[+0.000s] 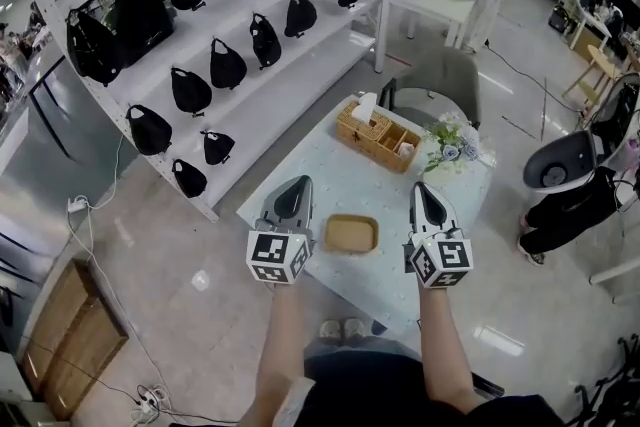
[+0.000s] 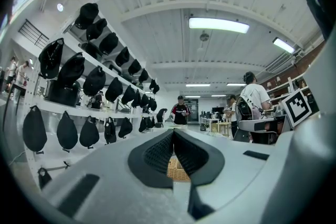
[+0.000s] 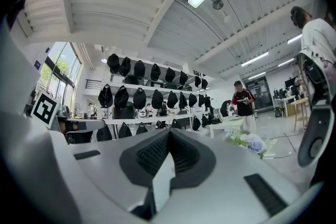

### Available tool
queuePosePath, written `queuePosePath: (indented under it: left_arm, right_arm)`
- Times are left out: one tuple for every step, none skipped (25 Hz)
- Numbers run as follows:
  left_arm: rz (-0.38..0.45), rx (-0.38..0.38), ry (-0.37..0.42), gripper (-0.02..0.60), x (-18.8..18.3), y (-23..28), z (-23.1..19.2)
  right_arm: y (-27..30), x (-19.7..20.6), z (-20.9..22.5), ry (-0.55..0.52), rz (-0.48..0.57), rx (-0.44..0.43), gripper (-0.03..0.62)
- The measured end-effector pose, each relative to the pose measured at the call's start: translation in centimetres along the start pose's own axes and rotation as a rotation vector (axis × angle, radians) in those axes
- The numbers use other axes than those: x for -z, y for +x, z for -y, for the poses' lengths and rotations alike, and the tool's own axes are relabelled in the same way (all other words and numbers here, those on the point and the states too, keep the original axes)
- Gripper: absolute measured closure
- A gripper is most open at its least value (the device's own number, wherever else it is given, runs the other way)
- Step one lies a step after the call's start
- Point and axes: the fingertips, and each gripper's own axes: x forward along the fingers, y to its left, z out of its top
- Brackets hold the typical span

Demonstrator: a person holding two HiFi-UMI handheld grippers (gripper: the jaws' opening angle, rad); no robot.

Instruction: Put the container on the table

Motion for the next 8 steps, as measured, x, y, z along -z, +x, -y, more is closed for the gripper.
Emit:
queuePosePath:
  left_arm:
    - [-0.001,-0.001,0.0,0.572,0.01,0.03,0.05]
    - [-0.002,-0.002,0.0,0.572,0.01,0.04,0.08]
    - [-0.003,-0.002,0.001,0.572,0.0,0.05,0.1]
    - [-0.004,-0.002,0.001,0.572,0.01,0.06,0.11]
    - [-0.005,-0.002,0.0,0.572,0.02,0.09,0.12]
    - [-0.005,-0.002,0.0,0.572,0.02,0.13,0.12]
    - [-0.005,-0.002,-0.001,0.572,0.02,0.16,0.11]
    - [-0.005,-0.001,-0.002,0.572,0.02,0.2,0.11]
  right_arm:
    - [0.01,-0.02,0.06,0.0,0.0,-0.001,0.597]
    - [0.02,-0.06,0.11,-0.001,0.0,-0.003,0.597]
    - [0.04,-0.11,0.13,-0.002,0.001,-0.004,0.597]
    - [0.05,-0.16,0.15,-0.002,0.001,-0.004,0.597]
    - [0.06,-0.2,0.19,-0.002,0.002,-0.004,0.597]
    - [0.09,-0.22,0.23,-0.002,0.003,-0.004,0.597]
    - [0.12,-0.23,0.27,-0.002,0.003,-0.004,0.597]
    - [0.16,-0.24,0.31,-0.002,0.003,-0.005,0.597]
